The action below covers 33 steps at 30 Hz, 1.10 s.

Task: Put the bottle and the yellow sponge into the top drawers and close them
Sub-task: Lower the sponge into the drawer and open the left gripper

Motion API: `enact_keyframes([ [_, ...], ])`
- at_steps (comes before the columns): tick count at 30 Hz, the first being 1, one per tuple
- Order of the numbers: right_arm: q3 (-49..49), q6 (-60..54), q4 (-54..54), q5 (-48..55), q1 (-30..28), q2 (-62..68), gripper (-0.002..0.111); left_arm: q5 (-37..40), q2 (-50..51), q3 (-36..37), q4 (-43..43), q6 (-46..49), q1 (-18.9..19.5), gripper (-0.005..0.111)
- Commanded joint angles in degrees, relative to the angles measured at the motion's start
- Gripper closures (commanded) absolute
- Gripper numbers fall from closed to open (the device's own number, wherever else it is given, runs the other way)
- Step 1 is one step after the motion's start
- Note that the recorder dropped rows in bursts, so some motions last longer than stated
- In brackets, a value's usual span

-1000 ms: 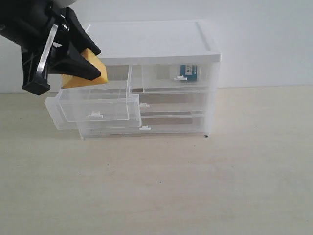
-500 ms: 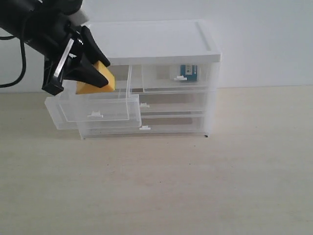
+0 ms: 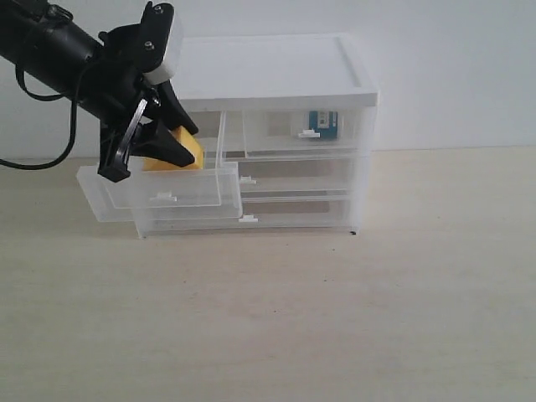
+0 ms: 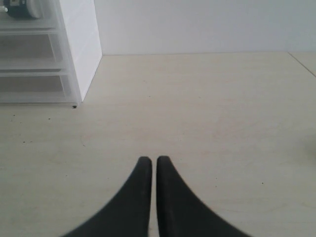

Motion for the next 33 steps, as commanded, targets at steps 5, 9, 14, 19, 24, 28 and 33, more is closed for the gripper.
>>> enact_keyframes([
  [5, 0.21, 0.0, -0.11, -0.53, -0.16, -0.35, 0.107, -4.57, 0.49, -0.3, -0.56, 3.42, 0.52, 0.102],
  [9, 0.21, 0.0, -0.11, -0.53, -0.16, -0.35, 0.107, -6.07, 1.99, -0.3, -0.56, 4.51, 0.98, 0.102],
  [14, 0.21, 0.0, -0.11, -0.53, -0.16, -0.35, 0.107, -9.23, 2.81, -0.3, -0.97, 4.51, 0.98, 0.102],
  [19, 0.21, 0.0, -0.11, -0.53, -0.16, -0.35, 0.107, -10.16, 3.35, -0.3, -0.97, 4.51, 0.98, 0.097],
  [24, 0.21, 0.0, -0.11, -0.53, -0.16, -0.35, 0.107, -11.66, 3.36, -0.3, -0.97, 4.51, 0.98, 0.068],
  [28, 0.21, 0.0, -0.11, -0.53, -0.16, -0.35, 0.107, -13.37, 3.36, -0.3, -0.97, 4.38, 0.98, 0.049],
  [33, 0.21, 0.0, -0.11, -0.53, -0.16, -0.35, 0.107, -14.2, 3.23, -0.3, -1.24, 4.27, 0.98, 0.044],
])
